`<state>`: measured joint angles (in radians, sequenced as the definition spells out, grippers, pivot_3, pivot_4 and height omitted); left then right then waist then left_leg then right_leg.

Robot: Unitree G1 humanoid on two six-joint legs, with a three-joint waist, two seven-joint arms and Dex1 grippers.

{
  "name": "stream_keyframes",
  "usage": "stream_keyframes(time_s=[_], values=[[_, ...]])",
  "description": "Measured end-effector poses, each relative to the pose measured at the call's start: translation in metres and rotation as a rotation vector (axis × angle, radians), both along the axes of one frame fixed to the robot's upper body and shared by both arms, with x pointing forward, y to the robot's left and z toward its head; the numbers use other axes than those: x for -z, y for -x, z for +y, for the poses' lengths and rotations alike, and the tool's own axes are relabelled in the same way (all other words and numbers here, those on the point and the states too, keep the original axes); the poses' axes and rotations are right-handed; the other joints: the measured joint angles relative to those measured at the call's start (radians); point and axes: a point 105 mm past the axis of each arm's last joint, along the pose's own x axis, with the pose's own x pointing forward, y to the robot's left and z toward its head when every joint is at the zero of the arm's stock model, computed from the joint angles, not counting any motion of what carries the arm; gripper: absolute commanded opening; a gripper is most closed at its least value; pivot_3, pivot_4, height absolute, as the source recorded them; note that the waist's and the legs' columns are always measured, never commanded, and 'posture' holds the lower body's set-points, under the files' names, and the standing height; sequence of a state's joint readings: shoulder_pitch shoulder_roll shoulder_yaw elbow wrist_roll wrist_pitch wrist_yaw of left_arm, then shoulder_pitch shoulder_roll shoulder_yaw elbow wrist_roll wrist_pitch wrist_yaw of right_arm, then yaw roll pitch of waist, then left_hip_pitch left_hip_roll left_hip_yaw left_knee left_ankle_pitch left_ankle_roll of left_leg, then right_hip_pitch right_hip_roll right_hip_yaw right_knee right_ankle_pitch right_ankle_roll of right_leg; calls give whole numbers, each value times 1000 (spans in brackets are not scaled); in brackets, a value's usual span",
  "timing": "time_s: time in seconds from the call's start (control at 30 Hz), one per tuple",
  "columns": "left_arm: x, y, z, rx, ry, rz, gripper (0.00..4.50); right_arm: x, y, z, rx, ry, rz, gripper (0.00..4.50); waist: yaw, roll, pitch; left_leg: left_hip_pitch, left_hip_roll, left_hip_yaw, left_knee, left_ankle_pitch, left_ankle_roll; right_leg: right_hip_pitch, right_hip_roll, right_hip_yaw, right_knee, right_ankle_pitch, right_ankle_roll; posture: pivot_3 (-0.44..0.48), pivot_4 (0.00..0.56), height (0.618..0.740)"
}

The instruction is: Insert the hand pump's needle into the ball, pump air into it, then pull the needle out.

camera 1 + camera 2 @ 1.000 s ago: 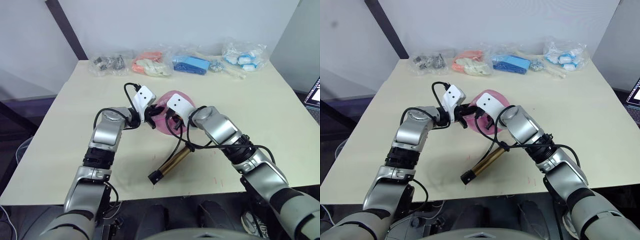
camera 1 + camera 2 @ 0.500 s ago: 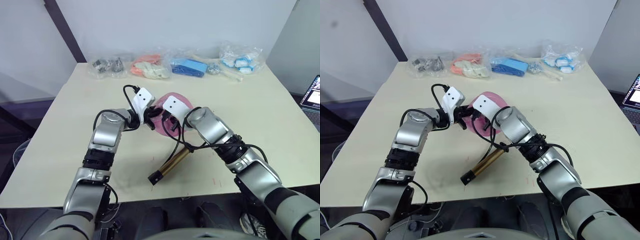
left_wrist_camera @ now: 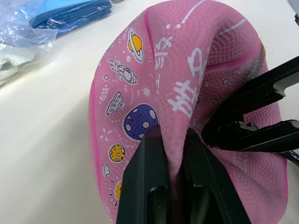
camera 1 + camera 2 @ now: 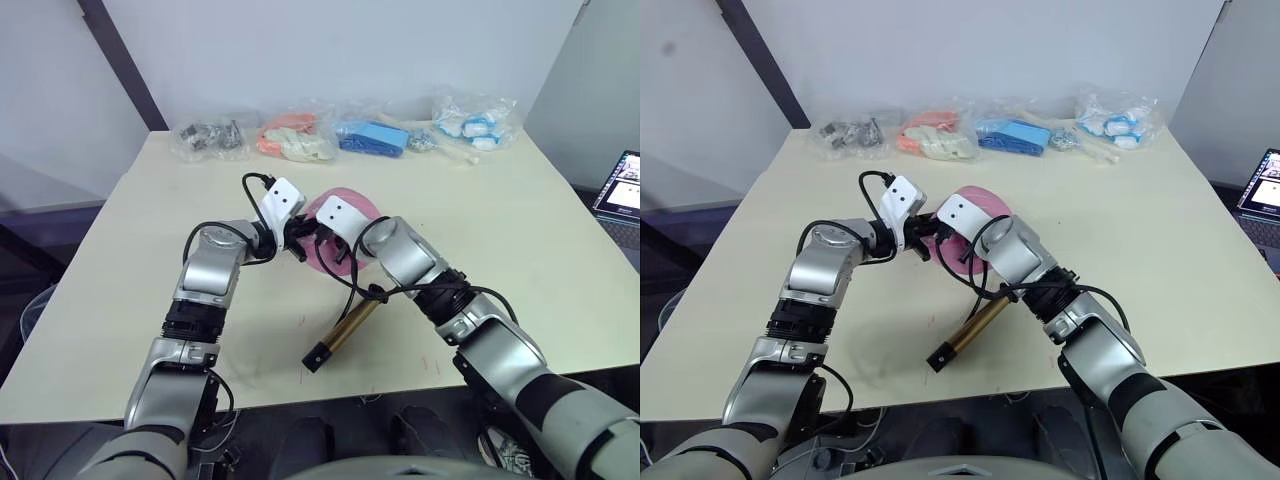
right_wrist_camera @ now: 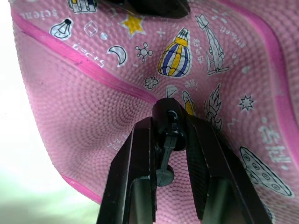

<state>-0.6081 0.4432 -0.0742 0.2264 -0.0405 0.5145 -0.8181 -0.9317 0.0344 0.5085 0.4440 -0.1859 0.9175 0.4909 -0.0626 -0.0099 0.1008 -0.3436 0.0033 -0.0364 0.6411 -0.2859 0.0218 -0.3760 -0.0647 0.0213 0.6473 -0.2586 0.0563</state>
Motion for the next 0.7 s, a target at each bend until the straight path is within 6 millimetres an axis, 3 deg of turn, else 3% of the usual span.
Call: stream_keyframes(time_s=[0.27, 0.5, 0.7], values=[[0, 0, 1, -9, 1, -2, 0, 1, 0, 1, -5, -23, -1, 346, -3, 0, -1, 1, 0, -2, -2, 0, 0, 0, 1, 1, -2, 0, -1, 0, 150, 740], [-5, 0, -6, 28, 13, -16, 0, -9, 8, -19, -16, -75, -40, 346, 13, 6, 12, -4, -2, -4, -2, 1, -1, -1, -2, -1, -5, 0, 0, 0, 150, 740], [-11, 1, -15, 80, 24, -45, 0, -19, 16, -37, -16, -103, -78, 346, 35, 11, 21, -20, -10, -17, -2, 4, -7, -11, -6, -10, -6, 0, 0, 0, 150, 740]])
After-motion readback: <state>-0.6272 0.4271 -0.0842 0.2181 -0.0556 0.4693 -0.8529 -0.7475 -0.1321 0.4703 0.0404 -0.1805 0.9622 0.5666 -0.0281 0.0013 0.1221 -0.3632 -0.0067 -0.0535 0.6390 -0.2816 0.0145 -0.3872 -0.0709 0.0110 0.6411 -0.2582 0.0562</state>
